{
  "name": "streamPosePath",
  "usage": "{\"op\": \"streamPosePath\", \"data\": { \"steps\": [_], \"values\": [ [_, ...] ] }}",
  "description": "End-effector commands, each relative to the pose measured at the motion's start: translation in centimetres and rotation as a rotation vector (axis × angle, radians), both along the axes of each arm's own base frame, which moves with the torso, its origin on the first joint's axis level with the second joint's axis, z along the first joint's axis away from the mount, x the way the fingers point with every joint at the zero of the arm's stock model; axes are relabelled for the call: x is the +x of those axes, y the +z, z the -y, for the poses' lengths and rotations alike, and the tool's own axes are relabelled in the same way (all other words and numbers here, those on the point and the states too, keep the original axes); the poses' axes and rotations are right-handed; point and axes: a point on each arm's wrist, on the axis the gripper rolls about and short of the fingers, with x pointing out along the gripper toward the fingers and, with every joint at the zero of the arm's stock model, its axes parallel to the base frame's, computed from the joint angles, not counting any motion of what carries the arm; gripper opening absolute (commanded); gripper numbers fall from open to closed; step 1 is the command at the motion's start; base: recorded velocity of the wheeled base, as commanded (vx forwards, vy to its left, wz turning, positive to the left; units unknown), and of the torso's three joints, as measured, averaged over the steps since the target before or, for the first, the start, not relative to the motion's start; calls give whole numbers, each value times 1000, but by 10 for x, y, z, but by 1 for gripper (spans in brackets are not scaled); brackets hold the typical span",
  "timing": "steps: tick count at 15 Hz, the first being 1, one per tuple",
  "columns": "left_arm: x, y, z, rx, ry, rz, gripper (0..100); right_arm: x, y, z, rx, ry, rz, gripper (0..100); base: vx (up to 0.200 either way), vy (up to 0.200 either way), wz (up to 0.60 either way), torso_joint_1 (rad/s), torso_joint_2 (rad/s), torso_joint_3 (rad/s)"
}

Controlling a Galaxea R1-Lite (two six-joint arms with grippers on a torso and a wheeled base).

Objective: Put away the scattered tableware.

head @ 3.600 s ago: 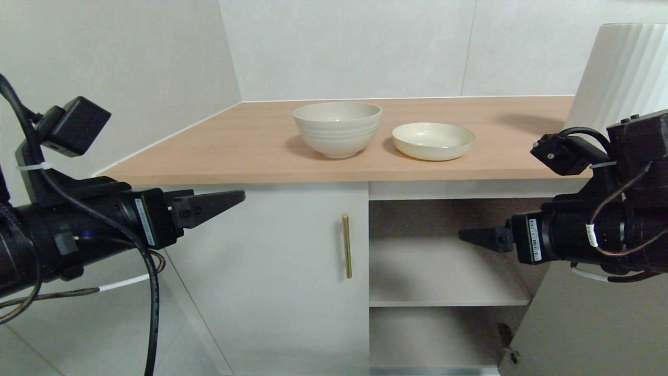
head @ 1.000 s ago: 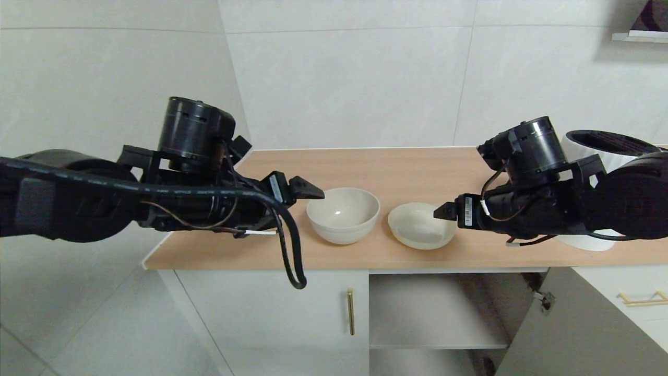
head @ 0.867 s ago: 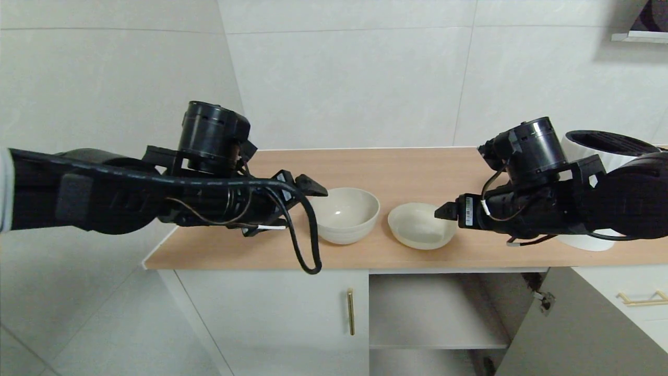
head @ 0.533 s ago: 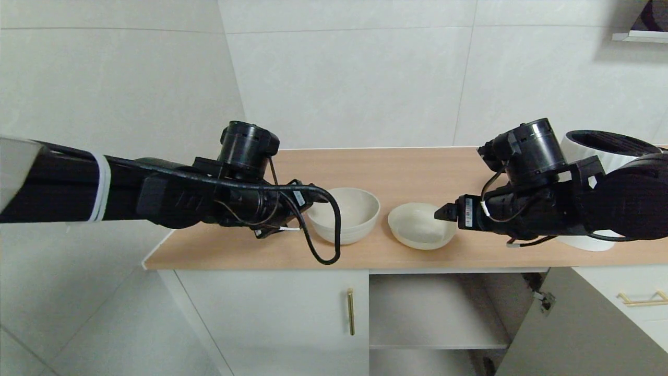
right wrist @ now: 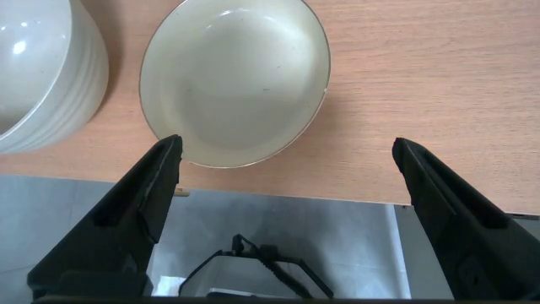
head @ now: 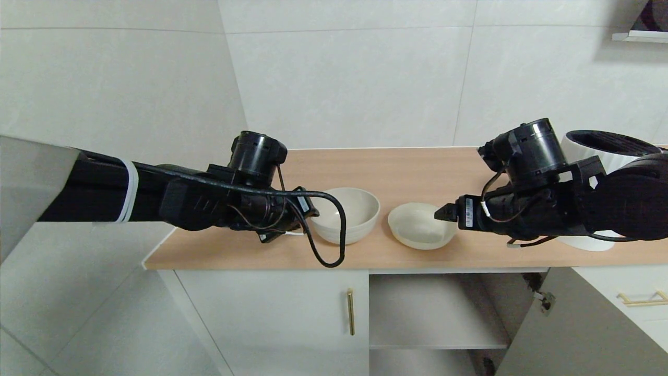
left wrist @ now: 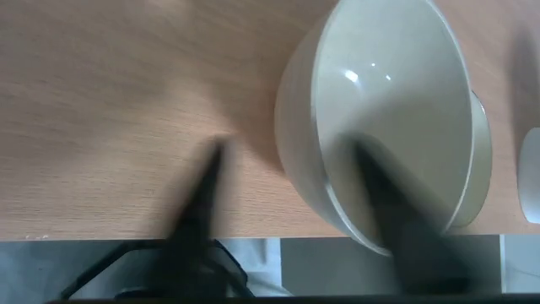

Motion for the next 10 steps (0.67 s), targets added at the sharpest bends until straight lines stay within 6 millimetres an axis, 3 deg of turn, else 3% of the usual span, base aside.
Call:
{"op": "streamPosePath", "data": {
  "steps": [1, 6, 10],
  "values": [
    [-1, 1, 0, -1, 1, 3, 0, 0, 1, 0, 1, 0, 2, 100, 0, 0, 0, 0, 0, 0],
    [-5, 10, -2, -11, -1, 21, 0, 0, 1, 0, 0, -1, 3, 100, 0, 0, 0, 0, 0, 0],
    [-11, 19, -5, -19, -7, 36, 0, 15, -19, -8, -75, -70, -10, 100, 0, 0, 0, 0, 0, 0]
  ]
}}
